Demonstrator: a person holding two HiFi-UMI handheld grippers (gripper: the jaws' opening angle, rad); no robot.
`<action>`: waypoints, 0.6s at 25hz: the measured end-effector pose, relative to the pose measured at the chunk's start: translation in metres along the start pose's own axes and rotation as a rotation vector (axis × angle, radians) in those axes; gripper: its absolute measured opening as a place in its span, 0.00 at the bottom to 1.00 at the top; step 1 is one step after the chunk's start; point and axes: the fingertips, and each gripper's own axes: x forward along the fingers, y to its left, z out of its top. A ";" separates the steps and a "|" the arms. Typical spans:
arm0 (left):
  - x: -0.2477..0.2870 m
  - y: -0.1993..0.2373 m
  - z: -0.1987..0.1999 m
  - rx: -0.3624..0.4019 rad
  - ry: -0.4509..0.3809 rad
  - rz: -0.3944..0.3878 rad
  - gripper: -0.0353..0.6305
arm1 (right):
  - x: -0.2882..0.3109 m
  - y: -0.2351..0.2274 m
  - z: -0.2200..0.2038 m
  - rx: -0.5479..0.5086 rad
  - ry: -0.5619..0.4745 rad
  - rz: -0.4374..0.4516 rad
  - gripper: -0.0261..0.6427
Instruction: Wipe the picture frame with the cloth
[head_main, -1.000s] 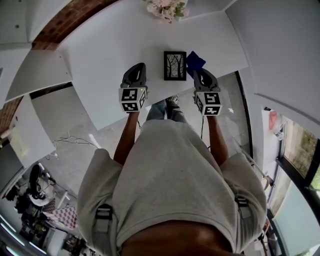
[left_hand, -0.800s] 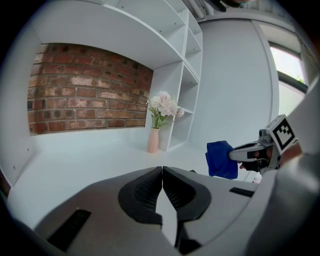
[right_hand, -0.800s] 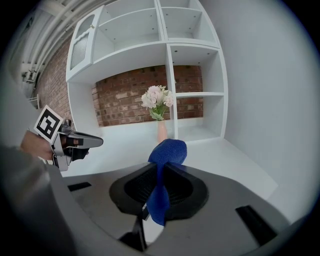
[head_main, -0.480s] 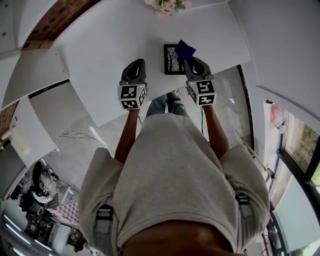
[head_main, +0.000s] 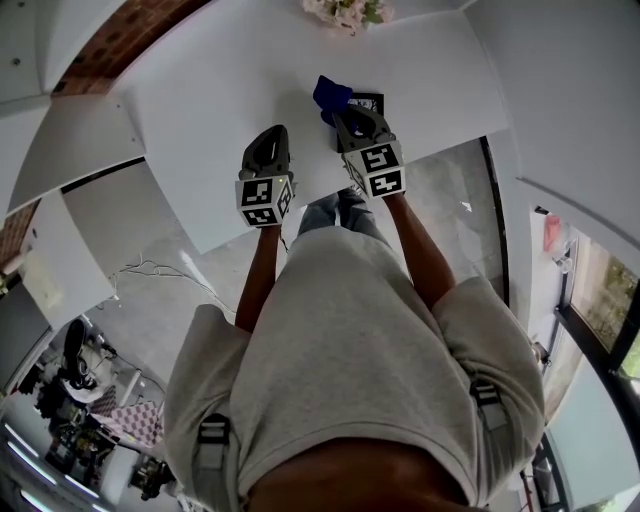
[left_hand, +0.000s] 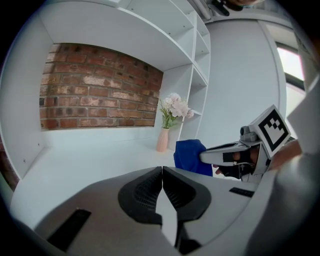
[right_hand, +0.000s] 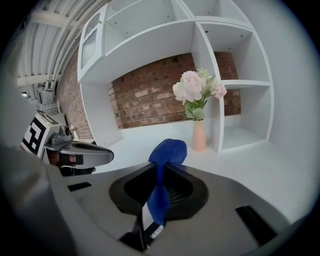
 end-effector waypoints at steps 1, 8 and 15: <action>-0.001 0.001 -0.001 -0.002 0.001 0.003 0.08 | 0.003 0.004 0.000 -0.001 0.005 0.010 0.13; -0.002 0.002 -0.002 -0.004 0.002 0.004 0.08 | 0.024 0.005 -0.010 0.034 0.028 0.021 0.13; 0.001 -0.001 0.001 0.009 0.001 -0.011 0.08 | 0.032 -0.027 -0.028 0.076 0.075 -0.037 0.13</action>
